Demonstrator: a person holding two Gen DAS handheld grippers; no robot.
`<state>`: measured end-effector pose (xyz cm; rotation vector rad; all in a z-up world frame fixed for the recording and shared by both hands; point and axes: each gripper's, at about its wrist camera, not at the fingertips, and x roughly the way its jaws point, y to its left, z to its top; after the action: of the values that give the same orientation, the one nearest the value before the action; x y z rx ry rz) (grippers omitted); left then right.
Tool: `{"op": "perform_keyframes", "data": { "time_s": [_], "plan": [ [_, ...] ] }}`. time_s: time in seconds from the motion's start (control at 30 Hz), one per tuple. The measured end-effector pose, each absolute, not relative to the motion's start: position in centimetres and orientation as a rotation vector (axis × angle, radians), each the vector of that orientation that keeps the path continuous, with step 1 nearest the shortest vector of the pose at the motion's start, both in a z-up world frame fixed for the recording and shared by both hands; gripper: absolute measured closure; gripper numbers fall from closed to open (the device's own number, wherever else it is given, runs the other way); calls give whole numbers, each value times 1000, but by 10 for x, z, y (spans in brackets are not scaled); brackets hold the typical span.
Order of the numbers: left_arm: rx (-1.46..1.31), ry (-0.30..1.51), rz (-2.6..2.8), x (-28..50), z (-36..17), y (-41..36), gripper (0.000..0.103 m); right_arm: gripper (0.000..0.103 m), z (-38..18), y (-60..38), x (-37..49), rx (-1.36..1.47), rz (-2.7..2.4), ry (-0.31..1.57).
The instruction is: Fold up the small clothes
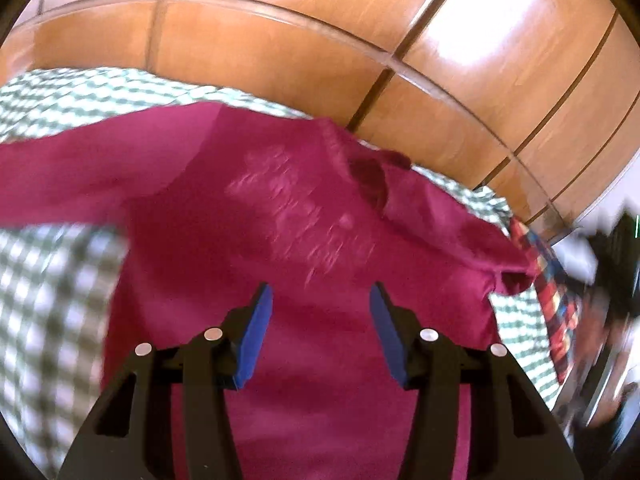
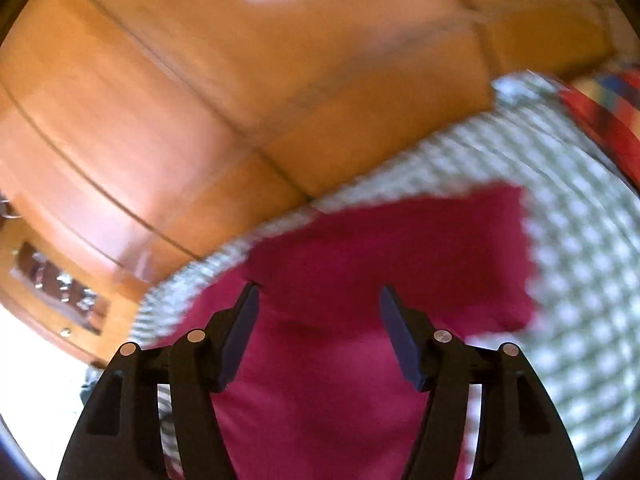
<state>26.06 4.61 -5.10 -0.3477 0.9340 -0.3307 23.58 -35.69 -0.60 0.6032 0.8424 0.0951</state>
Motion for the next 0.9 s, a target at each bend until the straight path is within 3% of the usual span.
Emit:
{"op": "perform_keyframes", "data": {
  "time_s": [0.17, 0.4, 0.43, 0.47, 0.53, 0.9],
  "plan": [
    [-350, 977, -401, 318, -54, 3, 57, 41, -50, -375, 188, 602, 42, 929],
    [-337, 1099, -411, 389, -81, -60, 57, 41, -65, -387, 167, 585, -22, 957],
    [-334, 1107, -407, 393, -84, -66, 62, 41, -67, -393, 168, 594, -31, 955],
    [-329, 1108, -404, 396, -85, -72, 79, 41, -69, -397, 169, 604, -45, 951],
    [-308, 1108, -406, 399, -80, -85, 93, 41, -73, -405, 174, 613, -76, 945],
    [-407, 765, -489, 369, 54, -31, 94, 41, -69, -403, 231, 641, -102, 885]
  ]
}}
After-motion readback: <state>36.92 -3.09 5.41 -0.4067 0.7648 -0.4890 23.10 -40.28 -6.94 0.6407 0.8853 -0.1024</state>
